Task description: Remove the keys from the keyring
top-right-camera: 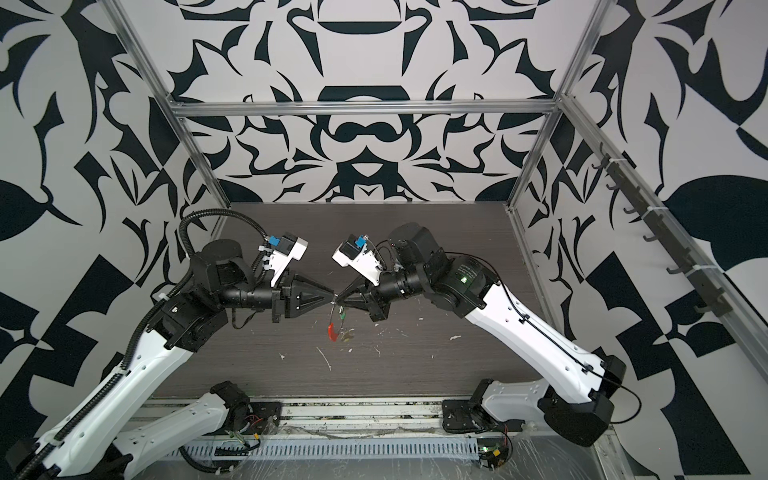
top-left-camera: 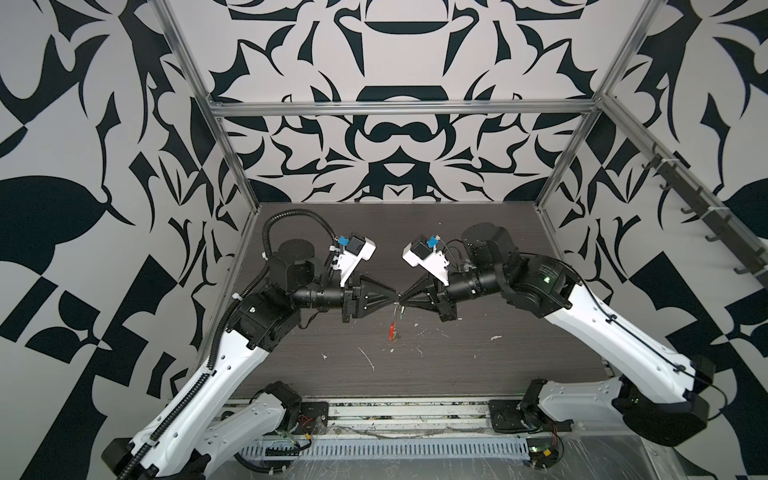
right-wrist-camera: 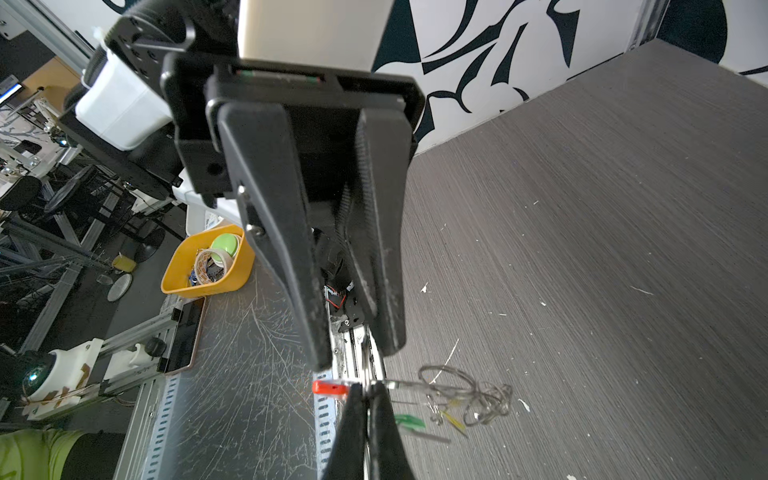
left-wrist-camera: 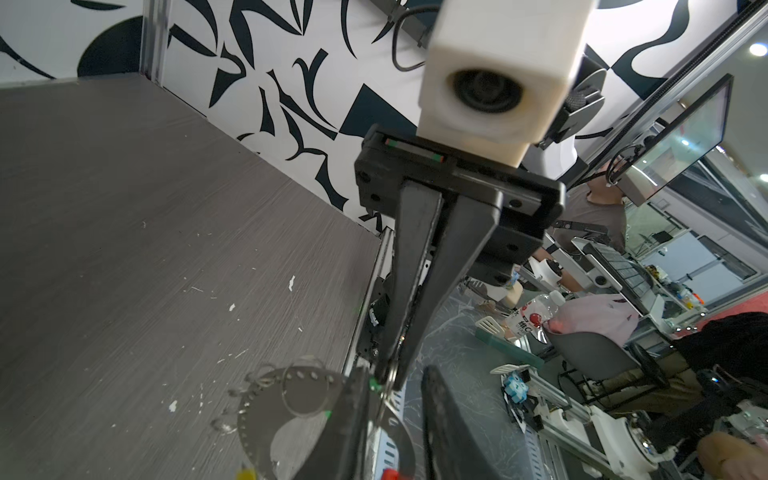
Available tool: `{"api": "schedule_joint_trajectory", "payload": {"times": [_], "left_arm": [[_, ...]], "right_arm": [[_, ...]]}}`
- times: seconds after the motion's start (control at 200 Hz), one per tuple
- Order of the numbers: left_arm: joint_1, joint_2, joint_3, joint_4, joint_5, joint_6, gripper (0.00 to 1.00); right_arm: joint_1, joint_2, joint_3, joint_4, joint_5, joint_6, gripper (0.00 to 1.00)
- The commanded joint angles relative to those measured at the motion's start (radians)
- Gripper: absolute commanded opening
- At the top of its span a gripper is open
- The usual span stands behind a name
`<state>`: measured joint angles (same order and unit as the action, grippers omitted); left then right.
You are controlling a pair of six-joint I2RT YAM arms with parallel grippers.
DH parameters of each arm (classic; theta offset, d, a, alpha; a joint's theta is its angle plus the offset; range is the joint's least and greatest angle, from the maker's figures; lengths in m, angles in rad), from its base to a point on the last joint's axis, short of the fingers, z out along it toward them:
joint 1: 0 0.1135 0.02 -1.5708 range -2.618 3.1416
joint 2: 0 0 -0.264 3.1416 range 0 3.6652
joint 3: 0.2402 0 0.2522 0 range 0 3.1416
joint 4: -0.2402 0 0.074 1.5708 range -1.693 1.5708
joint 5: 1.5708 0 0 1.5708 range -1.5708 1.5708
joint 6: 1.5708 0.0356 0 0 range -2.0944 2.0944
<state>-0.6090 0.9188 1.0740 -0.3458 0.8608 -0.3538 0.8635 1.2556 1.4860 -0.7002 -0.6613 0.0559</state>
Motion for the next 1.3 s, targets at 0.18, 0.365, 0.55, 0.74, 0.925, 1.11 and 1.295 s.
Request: {"api": "schedule_joint_trajectory", "payload": {"times": [0.18,0.365,0.55,0.74,0.925,1.11,1.295], "left_arm": [[-0.003,0.014,0.033,-0.035,0.033,0.022,0.19],[-0.003,0.013,0.033,-0.028,0.026,0.026,0.23],[-0.003,0.010,0.031,-0.023,0.024,0.030,0.15],[-0.003,0.006,0.008,0.041,0.023,0.014,0.00],[-0.003,-0.064,-0.075,0.225,-0.024,-0.026,0.00],[-0.003,-0.114,-0.126,0.326,-0.052,-0.044,0.00],[-0.003,-0.153,-0.164,0.404,-0.087,-0.072,0.00]], "right_arm": [[-0.003,0.009,0.068,0.012,-0.010,-0.010,0.00],[-0.003,0.028,0.083,-0.003,-0.017,-0.011,0.00],[-0.003,0.036,0.090,-0.015,-0.009,-0.014,0.00],[0.002,0.041,0.089,0.011,-0.009,-0.001,0.00],[0.008,-0.027,0.006,0.139,0.067,0.015,0.34],[0.008,-0.163,-0.177,0.368,0.172,0.056,0.44],[0.010,-0.223,-0.307,0.522,0.137,0.099,0.49]]}}
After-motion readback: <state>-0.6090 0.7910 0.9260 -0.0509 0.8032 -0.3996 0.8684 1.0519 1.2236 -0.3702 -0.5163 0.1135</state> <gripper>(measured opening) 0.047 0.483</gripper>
